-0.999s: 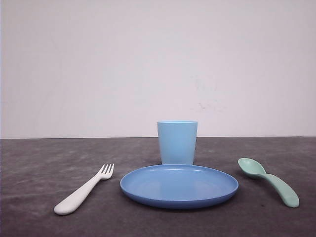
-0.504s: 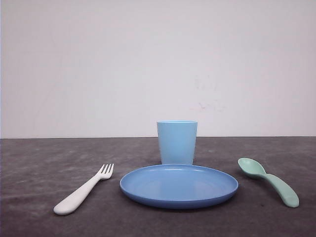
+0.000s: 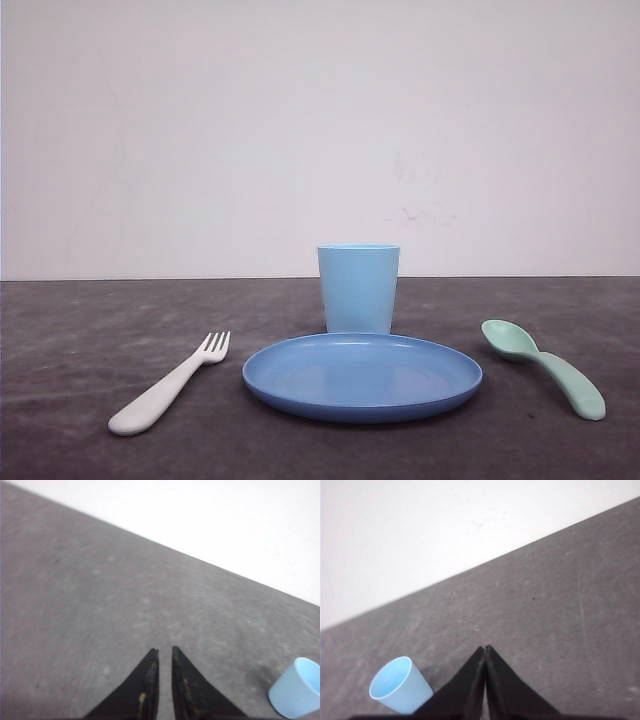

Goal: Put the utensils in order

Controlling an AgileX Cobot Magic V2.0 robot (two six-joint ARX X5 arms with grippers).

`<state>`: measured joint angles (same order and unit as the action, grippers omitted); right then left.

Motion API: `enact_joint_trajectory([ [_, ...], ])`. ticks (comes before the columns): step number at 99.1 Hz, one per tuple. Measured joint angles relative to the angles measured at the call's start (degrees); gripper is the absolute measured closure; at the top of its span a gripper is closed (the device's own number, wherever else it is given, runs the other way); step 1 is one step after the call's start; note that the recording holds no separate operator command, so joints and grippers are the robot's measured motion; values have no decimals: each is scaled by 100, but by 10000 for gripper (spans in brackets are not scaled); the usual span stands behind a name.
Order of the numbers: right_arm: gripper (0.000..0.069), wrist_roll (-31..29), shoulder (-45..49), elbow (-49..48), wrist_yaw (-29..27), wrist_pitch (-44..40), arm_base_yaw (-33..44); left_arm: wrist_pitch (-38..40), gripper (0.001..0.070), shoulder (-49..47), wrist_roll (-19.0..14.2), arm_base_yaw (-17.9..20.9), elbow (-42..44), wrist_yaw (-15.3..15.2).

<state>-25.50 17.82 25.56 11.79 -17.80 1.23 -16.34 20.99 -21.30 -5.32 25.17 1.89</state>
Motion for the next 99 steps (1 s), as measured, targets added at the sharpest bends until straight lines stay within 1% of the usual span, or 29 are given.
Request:
enact_joint_trajectory([
  [13,690,787,1005,1231,0,-988,0,-734,688,1047,428,0,1150,2],
  [23,690,1362,1596,2000,13,-1532,-7,-1134,688,1641,706,-7,1777,2],
  [31,690,1633,1825,2267,17,-1674,-59,-1263,688,1858,861,-55,1963,0],
  [45,690,1864,1860,2277,22,-1803,-243,-1392,688,1961,1023,-168,1967,2],
  [50,682,1926,1871,2277,22,-1770,-293,-1394,669,1978,1040,-179,1967,2],
  [53,658,1943,1871,2277,22,-1755,-317,-1392,639,1980,1045,-186,1967,2],
  [55,630,1963,1871,2277,24,-1751,-330,-1392,609,1982,1056,-188,1967,2],
  [65,378,1976,1899,2277,22,-1753,-350,-1386,385,1982,1088,-208,1967,2],
  [68,320,1974,1908,2277,20,-1755,-356,-1384,337,1985,1095,-210,1967,4],
  [71,281,1974,1912,2277,20,-1755,-358,-1381,305,1985,1102,-210,1967,26],
  [75,251,1974,1928,2277,20,-1755,-358,-1370,279,1985,1102,-210,1967,92],
  [80,232,1974,1934,2277,20,-1755,-361,-1366,264,1987,1095,-210,1967,162],
  [90,218,1974,1934,2277,20,-1755,-361,-1373,253,2059,966,-295,1967,345],
  [99,216,1974,1934,2277,20,-1755,-361,-1478,252,2243,809,-483,1967,466],
])
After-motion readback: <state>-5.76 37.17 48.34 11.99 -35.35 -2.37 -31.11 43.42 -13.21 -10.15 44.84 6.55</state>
